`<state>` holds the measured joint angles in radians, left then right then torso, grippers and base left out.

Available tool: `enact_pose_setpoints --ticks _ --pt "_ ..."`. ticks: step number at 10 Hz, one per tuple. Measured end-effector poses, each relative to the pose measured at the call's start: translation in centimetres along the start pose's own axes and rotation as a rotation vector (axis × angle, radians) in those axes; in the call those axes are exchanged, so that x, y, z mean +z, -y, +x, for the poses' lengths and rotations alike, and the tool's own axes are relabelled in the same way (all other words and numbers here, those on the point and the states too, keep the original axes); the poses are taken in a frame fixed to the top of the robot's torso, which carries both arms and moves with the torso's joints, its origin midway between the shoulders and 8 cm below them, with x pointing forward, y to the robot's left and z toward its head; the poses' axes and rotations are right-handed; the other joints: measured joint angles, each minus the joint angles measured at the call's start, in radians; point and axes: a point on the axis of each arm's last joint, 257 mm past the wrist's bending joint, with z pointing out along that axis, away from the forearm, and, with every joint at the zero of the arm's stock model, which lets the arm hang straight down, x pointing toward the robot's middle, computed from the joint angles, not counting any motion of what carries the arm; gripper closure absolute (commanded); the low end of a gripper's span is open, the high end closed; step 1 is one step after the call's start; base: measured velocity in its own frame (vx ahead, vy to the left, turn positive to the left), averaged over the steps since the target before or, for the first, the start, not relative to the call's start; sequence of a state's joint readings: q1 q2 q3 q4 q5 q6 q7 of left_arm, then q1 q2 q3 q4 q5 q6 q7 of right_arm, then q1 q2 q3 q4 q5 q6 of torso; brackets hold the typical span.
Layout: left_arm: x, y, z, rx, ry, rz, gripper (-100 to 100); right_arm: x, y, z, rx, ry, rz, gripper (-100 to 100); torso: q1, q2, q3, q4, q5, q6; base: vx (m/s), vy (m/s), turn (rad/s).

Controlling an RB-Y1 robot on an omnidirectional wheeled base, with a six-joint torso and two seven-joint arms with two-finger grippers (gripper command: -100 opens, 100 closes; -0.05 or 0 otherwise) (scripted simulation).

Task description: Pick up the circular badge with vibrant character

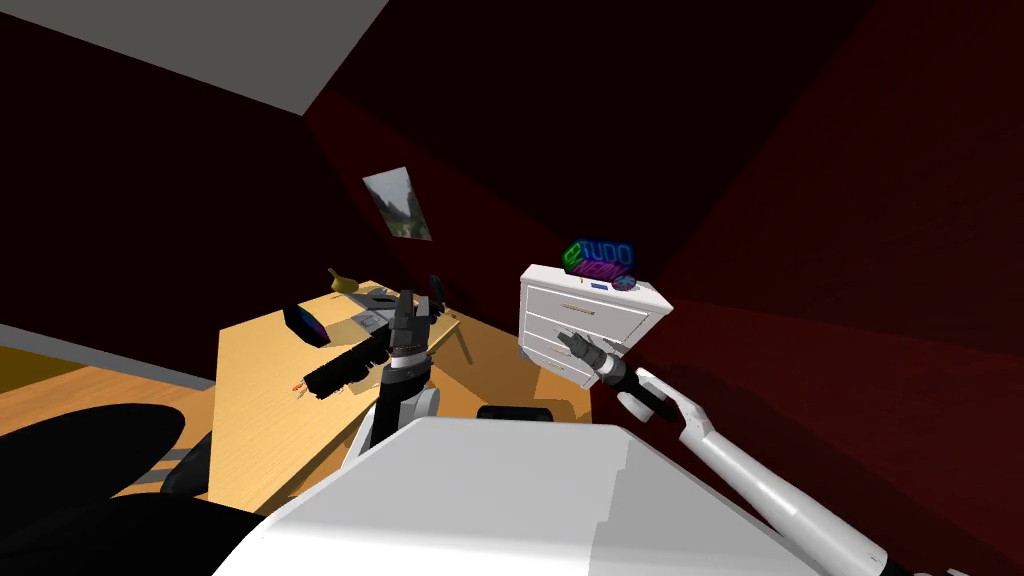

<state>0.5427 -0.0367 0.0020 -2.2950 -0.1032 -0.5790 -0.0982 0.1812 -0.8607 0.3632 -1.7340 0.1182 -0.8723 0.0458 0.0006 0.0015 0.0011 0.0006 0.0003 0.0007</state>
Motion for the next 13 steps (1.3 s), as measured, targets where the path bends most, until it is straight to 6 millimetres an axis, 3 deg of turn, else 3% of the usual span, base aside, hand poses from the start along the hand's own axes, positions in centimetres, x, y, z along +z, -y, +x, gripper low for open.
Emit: enact_pose_setpoints --ticks 3,8,13 --pt "0.0 0.0 0.0 0.0 0.0 0.0 0 -1.3 1.1 1.7 -0.058 -0.142 -0.01 -100 0.001 0.0 0.0 0.0 0.0 -0.001 -0.023 0.036 0.115" --pt "0.0 0.0 0.0 0.0 0.0 0.0 0 -5.0 3.8 3.2 -0.151 -0.363 0.012 -100 0.0 -0.002 -0.001 -0.001 0.0 -0.001 0.003 0.02 0.101" --pt "0.0 0.0 0.0 0.0 0.0 0.0 0 -10.2 6.6 2.8 -0.237 -0.576 0.052 -100 -0.001 -0.003 -0.002 -0.001 0.0 -0.001 0.018 0.011 0.113"
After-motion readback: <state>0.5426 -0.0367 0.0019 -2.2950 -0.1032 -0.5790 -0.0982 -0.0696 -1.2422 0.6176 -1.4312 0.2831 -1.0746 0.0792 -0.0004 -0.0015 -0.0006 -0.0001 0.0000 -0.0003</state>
